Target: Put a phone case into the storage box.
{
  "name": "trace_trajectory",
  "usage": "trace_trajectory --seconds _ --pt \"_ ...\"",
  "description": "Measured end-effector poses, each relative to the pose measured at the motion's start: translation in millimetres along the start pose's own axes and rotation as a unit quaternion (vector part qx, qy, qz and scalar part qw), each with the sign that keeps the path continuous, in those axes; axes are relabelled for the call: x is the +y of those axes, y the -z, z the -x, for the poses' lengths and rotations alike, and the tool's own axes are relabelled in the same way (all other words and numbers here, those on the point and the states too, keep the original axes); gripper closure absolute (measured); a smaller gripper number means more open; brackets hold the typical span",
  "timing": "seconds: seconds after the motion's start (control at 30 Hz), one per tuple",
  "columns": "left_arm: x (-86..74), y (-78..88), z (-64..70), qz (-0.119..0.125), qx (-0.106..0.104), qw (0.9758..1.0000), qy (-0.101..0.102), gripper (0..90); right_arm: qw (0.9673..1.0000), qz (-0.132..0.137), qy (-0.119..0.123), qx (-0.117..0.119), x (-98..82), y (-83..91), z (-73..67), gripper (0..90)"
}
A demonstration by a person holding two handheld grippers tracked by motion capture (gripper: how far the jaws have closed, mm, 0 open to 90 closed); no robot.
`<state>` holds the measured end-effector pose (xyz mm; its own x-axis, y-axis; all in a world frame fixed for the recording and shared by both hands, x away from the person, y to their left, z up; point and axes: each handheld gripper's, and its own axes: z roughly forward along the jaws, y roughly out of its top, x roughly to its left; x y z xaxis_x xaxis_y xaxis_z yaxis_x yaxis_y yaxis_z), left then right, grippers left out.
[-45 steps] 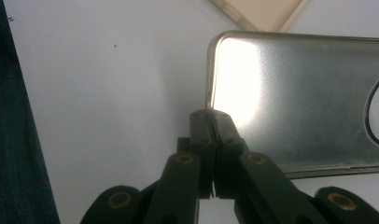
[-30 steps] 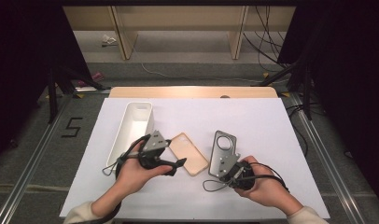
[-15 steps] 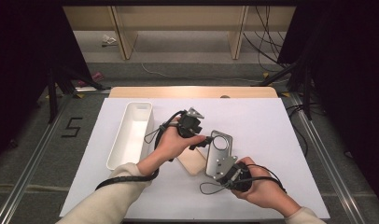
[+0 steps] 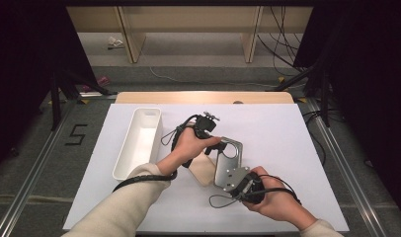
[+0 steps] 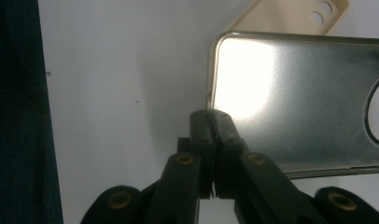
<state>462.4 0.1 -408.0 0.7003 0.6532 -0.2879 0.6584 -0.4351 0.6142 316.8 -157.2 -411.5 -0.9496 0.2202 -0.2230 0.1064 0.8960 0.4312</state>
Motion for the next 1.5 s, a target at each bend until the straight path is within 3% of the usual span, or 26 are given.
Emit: trace_trajectory --seconds 0.17,0.23,0.4,0.63,0.8,0.9,0.93,0.97,1.0,1.07,1.23,1.4,1.5 --pt "-0.7 -1.0 -2.6 -0.001 0.000 0.9999 0.015 66.4 1.0000 -0.001 0.006 0.001 1.6 -1.4 -1.5 89.4" --pt "-1.0 -0.5 -2.4 0.006 -0.007 0.9995 0.032 68.6 1.0000 -0.004 0.006 0.001 1.8 -3.0 -2.1 89.4" --pt "-0.5 2.6 1.9 0.021 -0.020 0.9988 0.039 72.3 0.9999 -0.010 0.009 0.003 1.6 -6.2 -2.2 89.4" --pt "0.7 8.9 9.2 0.051 -0.045 0.9961 0.056 77.3 0.9998 -0.016 0.013 0.003 1.7 -11.4 -1.8 89.4" --pt "2.4 14.6 19.5 0.078 -0.069 0.9926 0.062 81.6 0.9997 -0.022 0.009 0.002 0.9 -15.2 -1.0 88.9" --pt "4.3 19.4 27.4 0.094 -0.074 0.9921 0.039 82.4 0.9998 -0.022 0.002 -0.001 -0.3 -16.1 0.2 86.1" --pt "5.6 21.5 30.7 0.099 -0.067 0.9928 0.010 82.5 0.9999 -0.010 -0.004 -0.005 -1.3 -15.9 1.7 77.1" --pt "6.4 22.5 31.7 0.104 -0.067 0.9923 -0.003 82.5 0.9999 -0.006 -0.005 -0.008 -1.6 -15.8 2.3 73.9" --pt "6.4 22.5 31.7 0.104 -0.067 0.9923 -0.003 82.4 0.9999 0.000 -0.009 -0.011 -1.8 -15.4 3.0 69.8" --pt "8.0 26.2 33.2 0.120 -0.046 0.9913 -0.031 82.4 0.9995 0.014 -0.016 -0.021 -2.2 -14.7 4.5 62.2" --pt "7.9 33.6 30.3 0.145 -0.031 0.9877 -0.048 82.4 0.9970 0.044 -0.052 -0.036 -5.3 -12.1 10.3 42.9" --pt "6.6 41.8 25.4 0.162 -0.022 0.9850 -0.057 82.4 0.9903 0.077 -0.108 -0.041 -11.1 -7.2 16.3 32.7" --pt "5.0 50.3 20.0 0.172 -0.013 0.9831 -0.062 82.4 0.9880 0.083 -0.123 -0.042 -13.6 -6.0 17.7 29.3"
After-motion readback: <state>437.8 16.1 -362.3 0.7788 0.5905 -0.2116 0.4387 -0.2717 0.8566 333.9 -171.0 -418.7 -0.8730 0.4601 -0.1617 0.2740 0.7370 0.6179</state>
